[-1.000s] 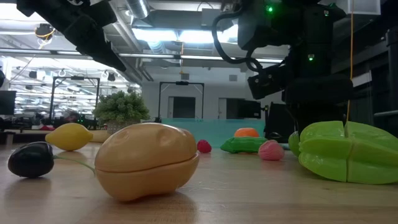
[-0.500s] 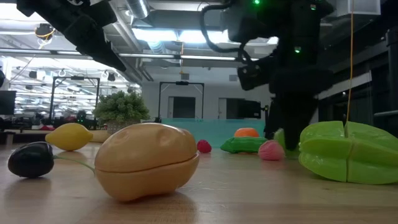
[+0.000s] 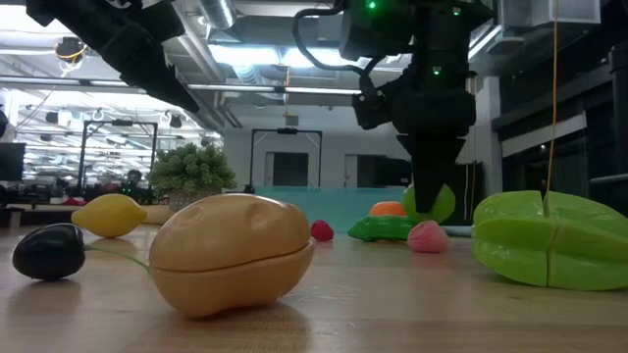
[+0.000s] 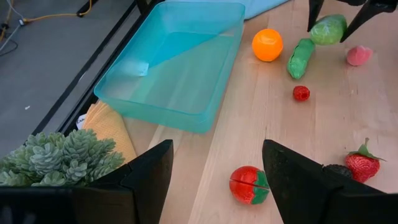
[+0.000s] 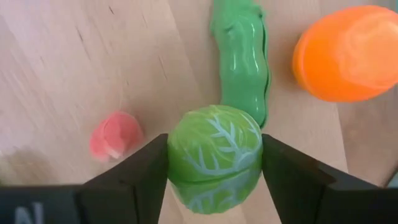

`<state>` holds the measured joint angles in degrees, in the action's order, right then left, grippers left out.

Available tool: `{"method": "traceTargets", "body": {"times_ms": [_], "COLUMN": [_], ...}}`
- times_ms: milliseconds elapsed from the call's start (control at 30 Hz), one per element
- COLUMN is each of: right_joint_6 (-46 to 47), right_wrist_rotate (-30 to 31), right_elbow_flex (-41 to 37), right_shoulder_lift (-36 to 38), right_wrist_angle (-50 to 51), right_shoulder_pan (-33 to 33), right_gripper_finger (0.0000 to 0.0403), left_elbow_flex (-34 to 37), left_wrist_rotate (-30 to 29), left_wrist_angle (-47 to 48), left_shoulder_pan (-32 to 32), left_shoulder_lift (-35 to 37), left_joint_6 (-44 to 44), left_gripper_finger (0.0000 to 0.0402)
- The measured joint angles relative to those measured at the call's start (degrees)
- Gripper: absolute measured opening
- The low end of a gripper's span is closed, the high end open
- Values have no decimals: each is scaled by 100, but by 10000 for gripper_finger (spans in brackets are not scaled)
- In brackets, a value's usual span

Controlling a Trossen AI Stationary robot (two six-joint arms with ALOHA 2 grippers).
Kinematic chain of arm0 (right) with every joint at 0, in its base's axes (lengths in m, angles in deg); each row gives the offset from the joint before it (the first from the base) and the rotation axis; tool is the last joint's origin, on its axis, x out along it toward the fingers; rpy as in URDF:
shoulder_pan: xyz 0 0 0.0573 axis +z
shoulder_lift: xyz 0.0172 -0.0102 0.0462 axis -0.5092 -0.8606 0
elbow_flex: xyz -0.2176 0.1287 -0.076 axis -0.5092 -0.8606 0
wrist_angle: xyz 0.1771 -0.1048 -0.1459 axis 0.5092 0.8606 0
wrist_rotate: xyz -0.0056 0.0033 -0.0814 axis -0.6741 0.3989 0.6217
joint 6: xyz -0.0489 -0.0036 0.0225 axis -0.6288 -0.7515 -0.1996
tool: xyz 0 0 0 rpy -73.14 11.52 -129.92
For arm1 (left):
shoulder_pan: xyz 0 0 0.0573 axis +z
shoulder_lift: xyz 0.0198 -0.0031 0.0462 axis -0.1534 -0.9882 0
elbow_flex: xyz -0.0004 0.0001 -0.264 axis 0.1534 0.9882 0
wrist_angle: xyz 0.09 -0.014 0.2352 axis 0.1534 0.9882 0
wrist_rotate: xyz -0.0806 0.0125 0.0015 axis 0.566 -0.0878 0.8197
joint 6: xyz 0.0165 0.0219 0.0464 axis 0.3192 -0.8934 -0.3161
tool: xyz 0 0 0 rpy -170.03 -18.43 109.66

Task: Pick and placing Produce into tupperware
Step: Put the lettuce into the blue bin

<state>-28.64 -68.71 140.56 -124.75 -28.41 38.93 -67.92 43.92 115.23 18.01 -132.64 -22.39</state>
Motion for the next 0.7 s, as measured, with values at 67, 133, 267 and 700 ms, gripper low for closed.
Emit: {"method": "traceTargets", "body": {"times_ms": [67, 133, 267, 700], "right_joint_6": [-75, -100, -113, -528], "right_wrist_rotate": [0, 0, 34, 343], "right_elbow_flex": [0, 0, 0, 2], "right_shoulder_lift": [2, 2, 2, 726], "right_wrist_angle": [-2, -2, -9, -201], "right_shoulder_pan": [0, 2, -24, -306], "right_gripper_finger": [223, 223, 223, 224], "left_elbow_flex": [0, 0, 0, 0], "left_wrist_rotate": [0, 1, 0, 1], "left_wrist_angle": [0, 0, 0, 0], "left_shoulder_pan": [-2, -2, -2, 0], "left_shoulder_lift": [0, 0, 0, 0], "left_joint_6": [-2, -3, -5, -7], "left_gripper_finger": [240, 240, 240, 240]}}
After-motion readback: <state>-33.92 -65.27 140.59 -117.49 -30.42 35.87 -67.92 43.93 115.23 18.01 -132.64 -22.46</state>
